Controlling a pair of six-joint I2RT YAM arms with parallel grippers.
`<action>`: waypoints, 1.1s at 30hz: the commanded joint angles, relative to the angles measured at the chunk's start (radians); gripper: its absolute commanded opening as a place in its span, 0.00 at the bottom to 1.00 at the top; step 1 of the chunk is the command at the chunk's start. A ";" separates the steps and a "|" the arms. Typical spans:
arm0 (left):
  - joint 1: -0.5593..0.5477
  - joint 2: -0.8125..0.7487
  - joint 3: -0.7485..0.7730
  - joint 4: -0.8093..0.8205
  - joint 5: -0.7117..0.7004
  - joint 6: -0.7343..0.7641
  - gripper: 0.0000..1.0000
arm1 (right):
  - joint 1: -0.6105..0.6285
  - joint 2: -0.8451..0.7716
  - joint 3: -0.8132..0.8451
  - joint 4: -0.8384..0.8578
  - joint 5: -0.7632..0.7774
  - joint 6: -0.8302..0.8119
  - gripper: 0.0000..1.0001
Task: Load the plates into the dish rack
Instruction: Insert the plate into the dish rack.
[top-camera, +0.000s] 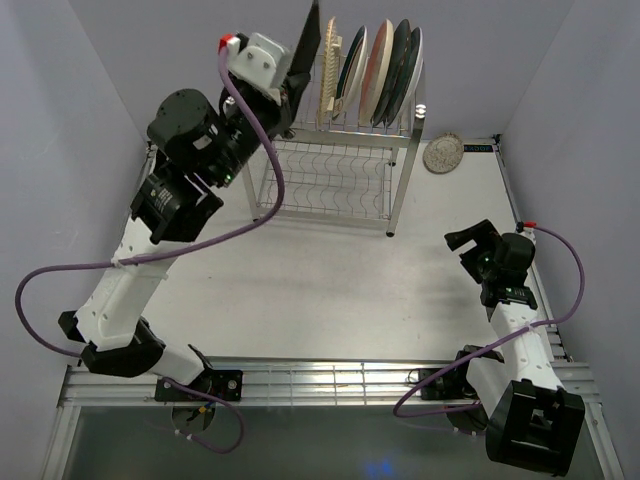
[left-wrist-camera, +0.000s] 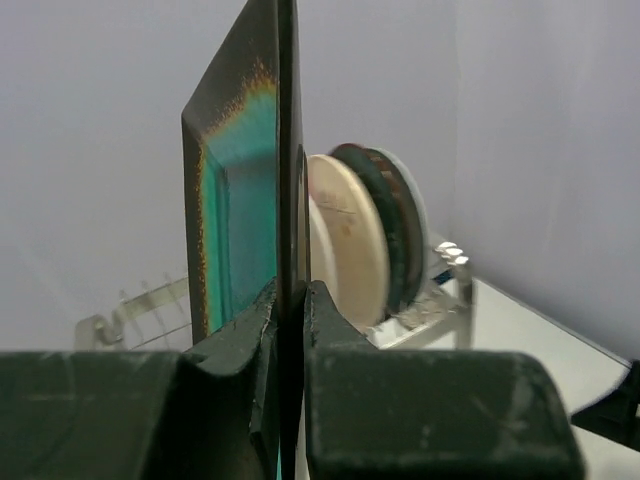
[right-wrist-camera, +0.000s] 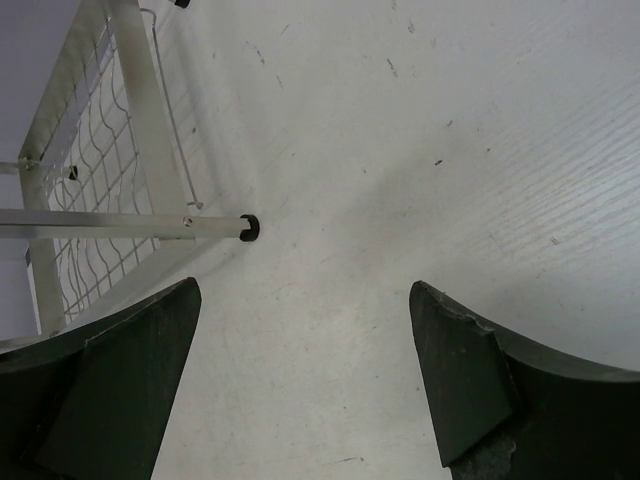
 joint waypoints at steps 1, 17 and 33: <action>0.189 -0.021 0.108 0.121 0.157 -0.121 0.00 | 0.002 -0.016 -0.006 0.058 -0.010 -0.022 0.91; 0.591 0.052 0.119 0.230 0.580 -0.454 0.00 | 0.000 -0.019 -0.013 0.072 -0.030 -0.026 0.91; 0.739 0.037 0.041 0.498 0.722 -0.655 0.00 | 0.002 -0.018 -0.026 0.091 -0.053 -0.030 0.90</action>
